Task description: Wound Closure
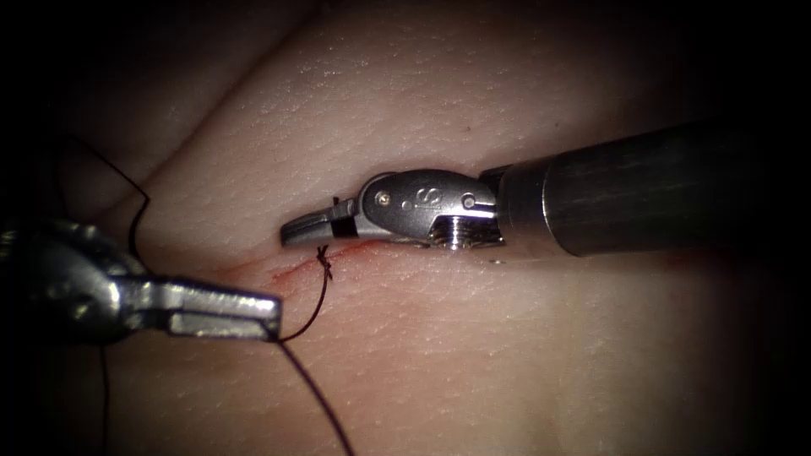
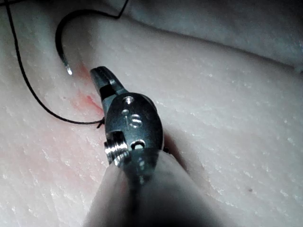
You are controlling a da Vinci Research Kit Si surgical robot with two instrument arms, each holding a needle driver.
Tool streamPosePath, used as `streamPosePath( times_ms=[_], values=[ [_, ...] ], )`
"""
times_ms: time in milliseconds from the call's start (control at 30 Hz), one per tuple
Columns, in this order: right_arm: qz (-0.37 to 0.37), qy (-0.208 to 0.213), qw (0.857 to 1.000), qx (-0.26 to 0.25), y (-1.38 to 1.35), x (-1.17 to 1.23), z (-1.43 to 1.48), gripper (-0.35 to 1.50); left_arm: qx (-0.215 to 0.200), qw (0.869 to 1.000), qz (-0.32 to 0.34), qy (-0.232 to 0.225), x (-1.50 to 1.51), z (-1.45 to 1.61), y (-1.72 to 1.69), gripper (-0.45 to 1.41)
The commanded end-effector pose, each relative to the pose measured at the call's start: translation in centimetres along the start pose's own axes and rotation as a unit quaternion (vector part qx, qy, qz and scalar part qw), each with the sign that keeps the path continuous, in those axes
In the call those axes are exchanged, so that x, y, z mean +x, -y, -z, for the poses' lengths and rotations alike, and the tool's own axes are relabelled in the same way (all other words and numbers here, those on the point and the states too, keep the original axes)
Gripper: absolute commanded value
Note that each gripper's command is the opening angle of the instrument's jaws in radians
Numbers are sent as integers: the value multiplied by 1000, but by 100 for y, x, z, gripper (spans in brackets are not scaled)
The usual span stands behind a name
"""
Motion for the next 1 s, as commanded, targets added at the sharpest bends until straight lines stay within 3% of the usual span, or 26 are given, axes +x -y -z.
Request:
streamPosePath(
  times_ms=[33,167,633,1000],
  values=[
    [0,-4,1000,-2,9,-9,-12,-21,-9,1000,-3,-1,-5,-8,-2,-45],
    [3,-20,1000,-7,18,-16,-22,-18,-37,999,-12,-10,-8,-8,4,-45],
    [3,-57,998,5,32,-1,-67,9,-41,999,-12,-33,-20,-10,54,-45],
    [7,-104,994,28,48,5,-69,59,-44,998,-15,-43,-66,-4,84,-45]
  ],
)
